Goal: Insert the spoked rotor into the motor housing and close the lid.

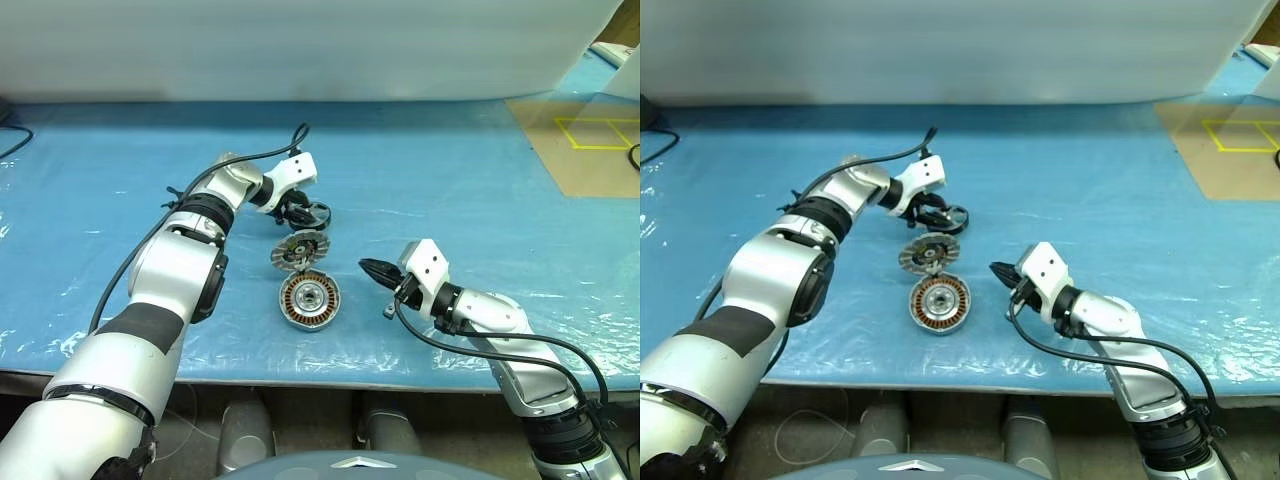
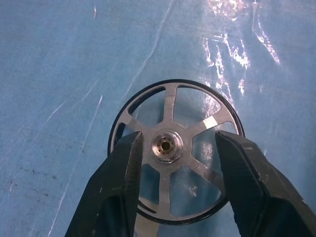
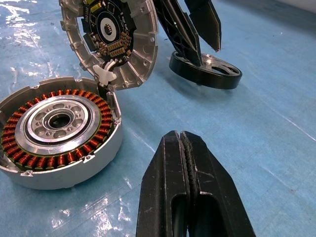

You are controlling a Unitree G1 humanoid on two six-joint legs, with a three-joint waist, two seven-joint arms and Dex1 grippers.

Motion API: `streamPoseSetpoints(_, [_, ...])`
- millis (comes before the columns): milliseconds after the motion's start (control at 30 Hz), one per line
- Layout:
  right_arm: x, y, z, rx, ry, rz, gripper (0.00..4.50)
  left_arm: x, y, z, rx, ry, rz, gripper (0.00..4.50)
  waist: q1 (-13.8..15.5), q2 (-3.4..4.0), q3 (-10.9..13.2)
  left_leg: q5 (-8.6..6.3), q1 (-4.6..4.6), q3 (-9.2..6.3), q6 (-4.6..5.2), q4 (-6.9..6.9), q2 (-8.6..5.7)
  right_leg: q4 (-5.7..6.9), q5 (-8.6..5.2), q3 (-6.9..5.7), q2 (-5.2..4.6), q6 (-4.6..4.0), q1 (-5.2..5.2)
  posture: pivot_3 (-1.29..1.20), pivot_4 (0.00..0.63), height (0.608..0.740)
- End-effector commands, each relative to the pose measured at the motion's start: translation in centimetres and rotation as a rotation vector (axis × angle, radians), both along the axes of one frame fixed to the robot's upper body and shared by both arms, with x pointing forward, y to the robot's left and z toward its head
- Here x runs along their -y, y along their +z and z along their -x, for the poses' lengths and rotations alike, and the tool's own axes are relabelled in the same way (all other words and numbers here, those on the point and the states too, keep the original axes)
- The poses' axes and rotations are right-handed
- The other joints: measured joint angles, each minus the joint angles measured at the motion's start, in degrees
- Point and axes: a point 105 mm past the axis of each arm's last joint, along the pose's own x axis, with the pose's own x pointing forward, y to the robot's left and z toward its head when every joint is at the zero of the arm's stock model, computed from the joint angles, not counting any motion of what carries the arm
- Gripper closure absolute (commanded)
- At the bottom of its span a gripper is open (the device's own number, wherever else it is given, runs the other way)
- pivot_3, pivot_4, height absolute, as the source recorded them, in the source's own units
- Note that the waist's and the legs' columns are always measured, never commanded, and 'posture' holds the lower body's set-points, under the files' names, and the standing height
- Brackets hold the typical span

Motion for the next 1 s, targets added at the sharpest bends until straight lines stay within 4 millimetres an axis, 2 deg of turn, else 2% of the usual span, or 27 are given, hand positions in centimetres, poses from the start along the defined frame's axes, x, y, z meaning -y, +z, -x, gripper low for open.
streamPoseSetpoints(33, [-0.4, 1.1, 0.2, 0.052, 0.02, -0.01, 4.5, -0.2, 0.9, -0.4, 0.041, -0.002, -0.028, 2.06, 0.01, 0.0, 0.0, 0.0, 0.0, 0.0, 0.0, 0.0, 0.0, 0.0, 0.0, 0.0, 0.0, 0.0, 0.0, 0.0, 0.15, 0.74])
streamPoseSetpoints(267, [-0.5, 1.1, 0.2, 0.052, 0.021, -0.011, 4.5, 0.1, 0.4, -0.7, 0.082, 0.017, -0.047, 2.06, 0.02, 0.0, 0.0, 0.0, 0.0, 0.0, 0.0, 0.0, 0.0, 0.0, 0.0, 0.0, 0.0, 0.0, 0.0, 0.0, 0.15, 0.74])
streamPoseSetpoints(533, [-0.6, 1.1, 0.2, 0.054, 0.017, -0.013, 4.5, 0.4, -0.3, -0.4, 0.052, 0.018, -0.046, 2.06, 0.0, 0.0, 0.0, 0.0, 0.0, 0.0, 0.0, 0.01, 0.0, 0.01, 0.0, 0.0, 0.0, 0.0, 0.0, 0.0, 0.15, 0.74])
streamPoseSetpoints(867, [-0.7, 1.2, 0.3, 0.06, 0.006, -0.02, 4.5, -0.4, -1.9, 0.1, -0.014, 0.022, -0.121, 2.06, -0.03, 0.0, 0.0, 0.0, 0.04, 0.0, 0.0, 0.01, 0.0, 0.02, 0.0, 0.01, 0.0, 0.0, 0.03, 0.0, 0.15, 0.74])
streamPoseSetpoints(1000, [-0.7, 1.2, 0.3, 0.063, 0.005, -0.02, 4.5, -0.6, -2.2, 0.1, -0.03, 0.046, -0.111, 2.89, 0.04, 0.01, -0.01, 0.0, 0.08, 0.0, 0.0, 0.01, 0.0, 0.02, 0.0, 0.02, 0.0, -0.01, 0.1, 0.0, 0.15, 0.74])
